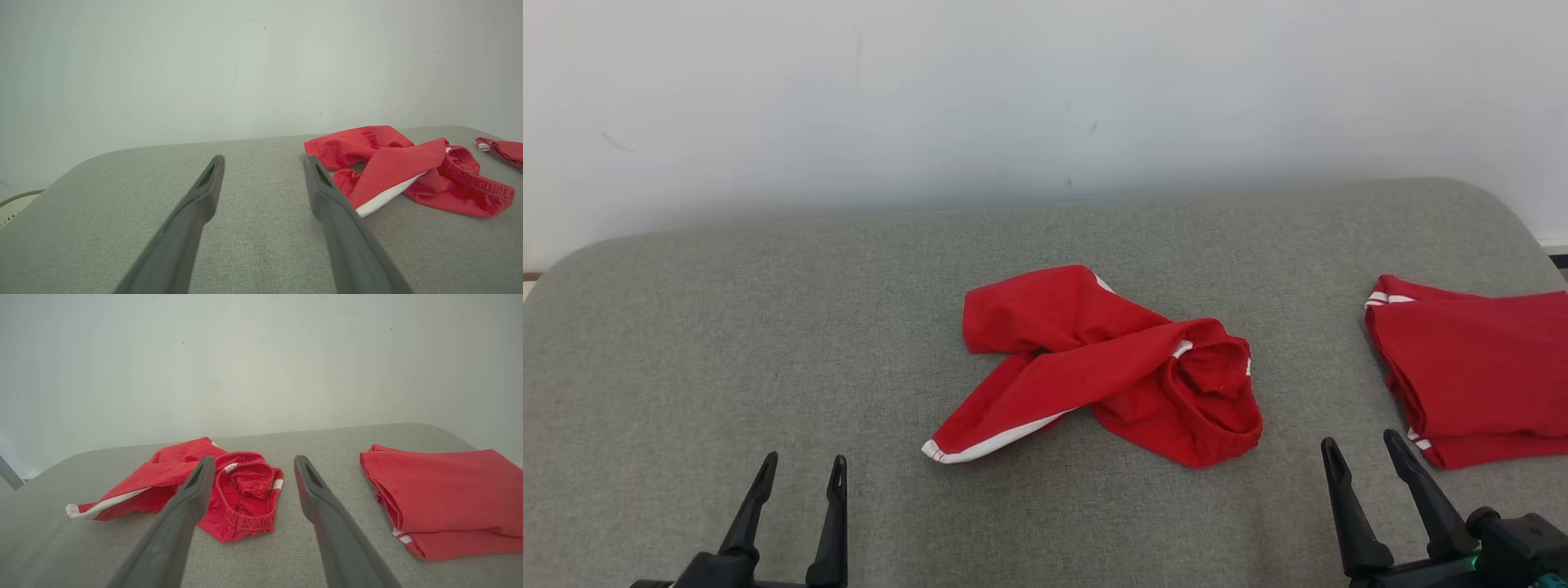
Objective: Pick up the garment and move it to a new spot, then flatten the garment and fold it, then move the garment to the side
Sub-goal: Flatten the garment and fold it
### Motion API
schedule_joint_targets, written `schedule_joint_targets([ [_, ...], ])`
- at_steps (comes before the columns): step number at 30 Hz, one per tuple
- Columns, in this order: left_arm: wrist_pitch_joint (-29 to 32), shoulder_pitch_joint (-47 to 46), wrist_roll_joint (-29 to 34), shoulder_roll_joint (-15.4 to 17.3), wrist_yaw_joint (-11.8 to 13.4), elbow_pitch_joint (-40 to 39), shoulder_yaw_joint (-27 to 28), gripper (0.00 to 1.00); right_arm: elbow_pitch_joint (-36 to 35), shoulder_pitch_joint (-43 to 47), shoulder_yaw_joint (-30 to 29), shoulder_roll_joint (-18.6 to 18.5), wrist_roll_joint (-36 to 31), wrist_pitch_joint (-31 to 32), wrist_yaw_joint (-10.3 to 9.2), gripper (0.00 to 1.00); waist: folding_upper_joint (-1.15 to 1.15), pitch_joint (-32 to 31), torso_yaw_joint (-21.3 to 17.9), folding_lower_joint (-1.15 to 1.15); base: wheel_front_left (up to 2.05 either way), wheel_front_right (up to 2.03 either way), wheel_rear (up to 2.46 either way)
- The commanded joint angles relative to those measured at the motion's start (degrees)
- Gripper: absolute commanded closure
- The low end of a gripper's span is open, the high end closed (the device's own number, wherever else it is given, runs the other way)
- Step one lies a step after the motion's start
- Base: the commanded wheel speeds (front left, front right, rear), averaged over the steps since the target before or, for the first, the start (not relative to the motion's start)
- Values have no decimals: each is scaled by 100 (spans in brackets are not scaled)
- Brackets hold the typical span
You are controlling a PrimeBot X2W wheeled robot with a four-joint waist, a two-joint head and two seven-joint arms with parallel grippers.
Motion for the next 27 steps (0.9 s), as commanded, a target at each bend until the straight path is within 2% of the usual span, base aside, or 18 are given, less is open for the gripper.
schedule_joint_targets([
  [1,1,67,-69,32,21,-20,-2,0,-17,37,-13,11,-38,7,2,0,0,10,4,0,0,0,0],
  [9,-4,-26,-76,31,41,-35,-56,0,-64,-100,2,-94,-29,83,2,0,0,101,51,0,0,0,0],
  [13,-19,-88,-72,15,66,-32,-91,0,-18,-271,62,-280,-22,165,2,0,0,181,97,0,0,0,0],
  [16,-38,-171,-78,0,78,-46,-119,0,62,-555,253,-550,-41,240,2,0,0,302,138,0,0,0,0],
  [18,-64,-271,-83,-29,53,-24,-175,0,246,-969,632,-937,-5,330,2,0,0,461,212,0,0,0,0],
  [19,-64,-271,-83,-29,53,-24,-175,0,246,-969,632,-937,-5,330,2,0,0,461,212,0,0,0,0],
  [20,-84,-354,-79,-57,41,0,-228,0,413,-1299,967,-1228,32,390,2,0,0,579,278,0,0,0,0],
  [27,-140,-649,-110,-173,13,149,-425,0,1020,-2661,2519,-2096,-41,518,1,0,0,954,562,0,0,0,0],
])
